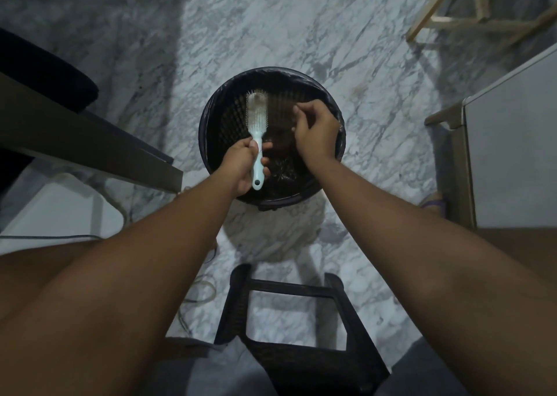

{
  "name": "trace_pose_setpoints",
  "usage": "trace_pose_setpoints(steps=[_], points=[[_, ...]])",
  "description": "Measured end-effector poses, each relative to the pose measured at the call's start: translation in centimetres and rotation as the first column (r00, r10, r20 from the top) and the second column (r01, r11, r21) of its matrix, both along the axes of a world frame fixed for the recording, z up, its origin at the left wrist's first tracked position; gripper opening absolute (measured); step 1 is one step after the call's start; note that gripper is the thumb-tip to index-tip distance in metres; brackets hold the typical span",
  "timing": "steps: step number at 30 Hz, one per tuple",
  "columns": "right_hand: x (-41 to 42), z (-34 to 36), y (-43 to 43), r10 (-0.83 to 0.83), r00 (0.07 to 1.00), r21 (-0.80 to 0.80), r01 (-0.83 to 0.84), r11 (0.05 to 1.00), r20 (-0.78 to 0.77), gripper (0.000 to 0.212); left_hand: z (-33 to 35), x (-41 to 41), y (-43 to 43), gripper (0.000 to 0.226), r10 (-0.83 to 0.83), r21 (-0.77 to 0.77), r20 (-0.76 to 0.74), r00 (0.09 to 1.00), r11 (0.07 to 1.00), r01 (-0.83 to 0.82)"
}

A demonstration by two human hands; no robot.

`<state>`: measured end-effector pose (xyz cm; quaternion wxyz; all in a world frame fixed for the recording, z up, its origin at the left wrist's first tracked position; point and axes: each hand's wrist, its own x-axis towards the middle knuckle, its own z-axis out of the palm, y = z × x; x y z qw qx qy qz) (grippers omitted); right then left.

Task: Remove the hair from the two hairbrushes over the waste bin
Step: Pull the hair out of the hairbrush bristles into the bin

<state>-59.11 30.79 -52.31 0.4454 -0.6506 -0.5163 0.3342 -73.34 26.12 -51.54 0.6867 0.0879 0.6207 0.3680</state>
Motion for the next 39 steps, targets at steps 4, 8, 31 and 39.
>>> trace_pose_setpoints(steps=[4,8,31,39], points=[[0.5,-0.2,0.1,-0.14,0.99,0.063,0.14,0.988,-0.01,0.01,0.1,-0.3,0.1,0.034,0.004,-0.006,-0.02,1.0,1.0,-0.004],[0.7,1.0,0.8,-0.312,0.945,0.115,0.322,0.94,-0.093,0.011,0.0,-0.6,0.1,0.035,0.065,-0.049,-0.02,0.998,0.997,-0.066],[-1.2,1.9,1.1,0.238,0.96,-0.206,-0.205,0.957,0.147,0.027,-0.1,-2.5,-1.1,0.035,-0.131,0.037,0.376,0.917,0.991,0.126],[-0.9,2.3,2.2,0.207,0.965,-0.15,-0.183,0.972,0.161,0.012,-0.3,-2.3,-1.8,0.043,-0.078,0.047,0.531,0.844,0.997,0.063]])
